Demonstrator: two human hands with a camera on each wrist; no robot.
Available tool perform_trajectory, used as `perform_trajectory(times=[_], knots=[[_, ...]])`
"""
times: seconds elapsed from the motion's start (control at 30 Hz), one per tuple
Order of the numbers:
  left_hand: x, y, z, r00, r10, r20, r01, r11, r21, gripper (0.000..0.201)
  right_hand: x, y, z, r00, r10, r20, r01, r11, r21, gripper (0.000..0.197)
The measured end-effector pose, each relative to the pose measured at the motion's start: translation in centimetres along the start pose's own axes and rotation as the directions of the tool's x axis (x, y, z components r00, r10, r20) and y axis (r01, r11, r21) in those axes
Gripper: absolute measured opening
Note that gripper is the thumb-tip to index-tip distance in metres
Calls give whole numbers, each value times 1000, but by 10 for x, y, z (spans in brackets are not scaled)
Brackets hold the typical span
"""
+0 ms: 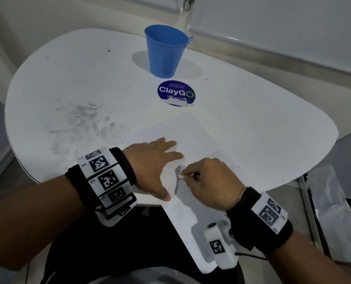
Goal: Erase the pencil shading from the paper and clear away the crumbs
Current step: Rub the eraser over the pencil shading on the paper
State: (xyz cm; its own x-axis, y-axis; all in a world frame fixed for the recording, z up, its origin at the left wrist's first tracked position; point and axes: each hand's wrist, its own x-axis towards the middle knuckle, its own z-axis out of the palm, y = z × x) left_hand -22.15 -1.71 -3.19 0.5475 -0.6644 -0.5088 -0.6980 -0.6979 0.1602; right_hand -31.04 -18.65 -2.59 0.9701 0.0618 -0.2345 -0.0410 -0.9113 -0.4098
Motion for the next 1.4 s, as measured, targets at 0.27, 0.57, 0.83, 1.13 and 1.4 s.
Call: perform_trajectory(times=[0.27,0.57,0.83,1.13,1.4], knots=[[1,0,1,1000,-1,5,1,1000,9,109,-3,-6,-1,1000,-1,1,1,1000,-24,22],[-1,0,2,1000,2,-5,-2,1000,2,109,1,-1,-1,999,25,-41,-28,995,-96,23],[0,-1,3,1000,1,-14,-1,1000,-1,110,6,10,-5,990,66,-123,-83,986,-143,24],[0,-2,3,1000,1,-14,-1,1000,-1,110,5,14,-10,991,84,-108,-97,988,-117,25],[0,-3,3,1000,3,-12,-4,1000,-6,110,5,7,-7,996,60,-60,-68,990,-127,25]])
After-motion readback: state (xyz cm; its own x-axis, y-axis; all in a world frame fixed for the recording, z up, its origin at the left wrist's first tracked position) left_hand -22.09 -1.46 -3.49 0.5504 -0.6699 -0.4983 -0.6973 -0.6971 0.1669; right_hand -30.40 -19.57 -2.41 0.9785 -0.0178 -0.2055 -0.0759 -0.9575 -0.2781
